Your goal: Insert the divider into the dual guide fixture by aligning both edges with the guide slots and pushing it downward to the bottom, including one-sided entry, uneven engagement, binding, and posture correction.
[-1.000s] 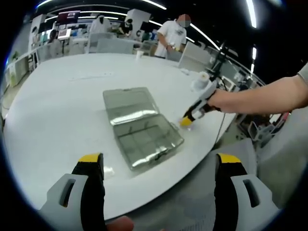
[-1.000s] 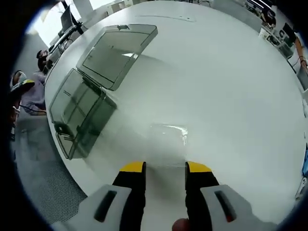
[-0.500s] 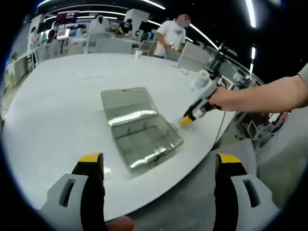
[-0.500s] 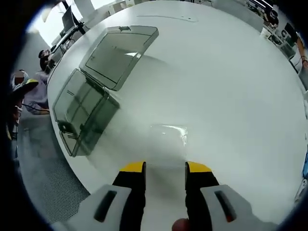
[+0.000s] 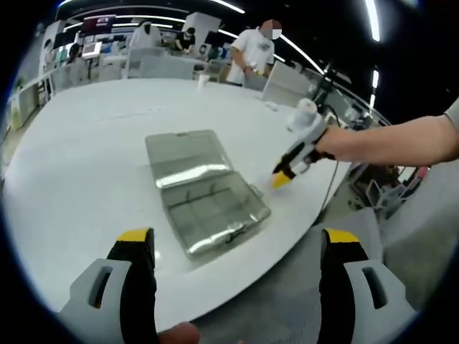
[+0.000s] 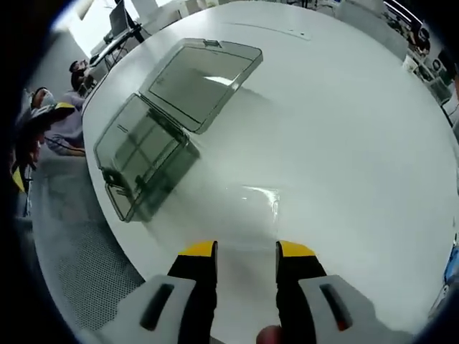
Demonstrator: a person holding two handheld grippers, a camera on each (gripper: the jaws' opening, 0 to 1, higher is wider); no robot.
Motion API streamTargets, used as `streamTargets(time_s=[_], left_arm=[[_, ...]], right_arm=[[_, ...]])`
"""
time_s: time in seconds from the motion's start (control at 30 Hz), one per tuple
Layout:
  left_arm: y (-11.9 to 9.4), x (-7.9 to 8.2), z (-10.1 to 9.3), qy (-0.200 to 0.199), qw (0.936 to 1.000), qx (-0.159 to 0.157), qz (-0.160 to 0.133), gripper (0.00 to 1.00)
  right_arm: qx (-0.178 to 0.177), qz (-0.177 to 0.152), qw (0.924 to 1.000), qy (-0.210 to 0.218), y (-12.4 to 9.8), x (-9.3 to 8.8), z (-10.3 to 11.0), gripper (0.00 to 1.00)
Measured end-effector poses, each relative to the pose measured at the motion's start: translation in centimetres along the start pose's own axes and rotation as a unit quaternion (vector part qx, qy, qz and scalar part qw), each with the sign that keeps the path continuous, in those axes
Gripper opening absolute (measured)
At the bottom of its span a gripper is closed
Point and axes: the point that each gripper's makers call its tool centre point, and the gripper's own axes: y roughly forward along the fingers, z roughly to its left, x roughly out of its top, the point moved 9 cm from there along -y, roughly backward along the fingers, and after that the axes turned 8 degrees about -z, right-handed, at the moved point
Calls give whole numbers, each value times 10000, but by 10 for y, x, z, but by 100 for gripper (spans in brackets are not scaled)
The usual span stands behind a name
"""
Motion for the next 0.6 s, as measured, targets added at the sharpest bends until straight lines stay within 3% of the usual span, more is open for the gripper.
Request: streamTargets(time_s=[0.6], left_arm=[[12,1,-4,-93,9999,-118,-3,93]], right_arm=[[389,84,9944,-982,-30,24,50,27]])
